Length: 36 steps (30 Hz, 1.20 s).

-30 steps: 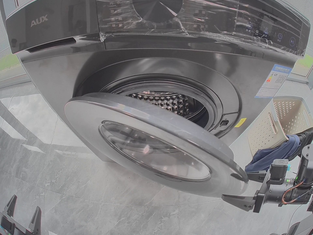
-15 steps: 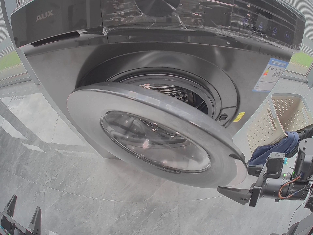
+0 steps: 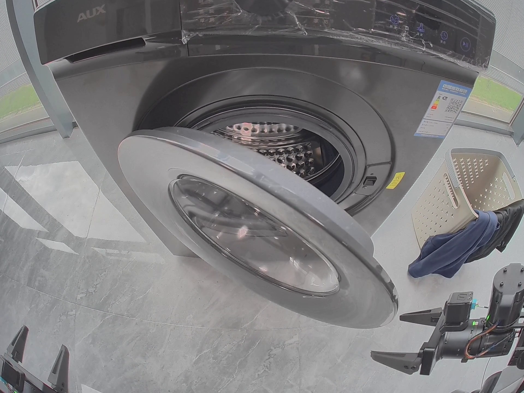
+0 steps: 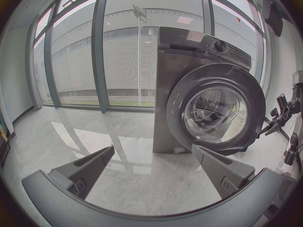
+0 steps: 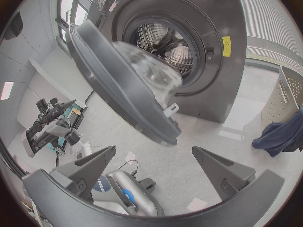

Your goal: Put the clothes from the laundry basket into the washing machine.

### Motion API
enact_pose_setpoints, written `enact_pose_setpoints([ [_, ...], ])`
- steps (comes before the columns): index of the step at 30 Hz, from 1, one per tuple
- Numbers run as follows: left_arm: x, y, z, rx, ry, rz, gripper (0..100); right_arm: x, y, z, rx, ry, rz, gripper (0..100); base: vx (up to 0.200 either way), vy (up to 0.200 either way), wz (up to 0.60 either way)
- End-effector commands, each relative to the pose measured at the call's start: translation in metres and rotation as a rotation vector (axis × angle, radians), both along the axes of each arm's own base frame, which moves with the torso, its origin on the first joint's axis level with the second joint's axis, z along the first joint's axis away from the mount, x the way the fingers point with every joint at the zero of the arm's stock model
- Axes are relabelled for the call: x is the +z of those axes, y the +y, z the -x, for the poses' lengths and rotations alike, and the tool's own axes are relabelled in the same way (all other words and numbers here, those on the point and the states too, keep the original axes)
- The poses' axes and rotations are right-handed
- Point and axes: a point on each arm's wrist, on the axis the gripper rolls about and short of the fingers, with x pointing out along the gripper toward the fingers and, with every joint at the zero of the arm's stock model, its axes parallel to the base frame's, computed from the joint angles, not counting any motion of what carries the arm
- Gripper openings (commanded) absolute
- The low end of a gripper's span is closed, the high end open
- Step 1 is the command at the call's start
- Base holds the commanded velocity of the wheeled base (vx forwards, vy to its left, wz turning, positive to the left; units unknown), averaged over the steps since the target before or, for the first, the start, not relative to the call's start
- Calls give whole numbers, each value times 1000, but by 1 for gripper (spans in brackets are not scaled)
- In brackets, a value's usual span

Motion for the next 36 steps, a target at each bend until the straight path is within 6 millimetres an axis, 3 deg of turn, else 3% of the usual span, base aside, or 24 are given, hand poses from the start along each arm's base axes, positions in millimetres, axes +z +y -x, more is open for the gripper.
enact_pose_setpoints([
  [1, -5, 0, 0, 1, -1, 1, 100, -12, -13, 2, -69, 22, 65, 100, 0, 0, 0],
  [11, -5, 0, 0, 1, -1, 1, 100, -1, -21, -40, -280, -8, 62, 100, 0, 0, 0],
  [23, -5, 0, 0, 1, -1, -1, 100, 10, -15, -60, -348, -42, 33, 100, 0, 0, 0],
  [30, -5, 0, 0, 1, 1, -1, 100, 11, 2, -48, -256, -23, 1, 100, 0, 0, 0],
  [33, -5, 0, 0, 1, -1, 1, 100, 3, 17, -31, -140, 9, 12, 100, 0, 0, 0],
  [36, -5, 0, 0, 1, 1, 1, 100, -2, 19, -22, -102, 26, 26, 100, 0, 0, 0],
])
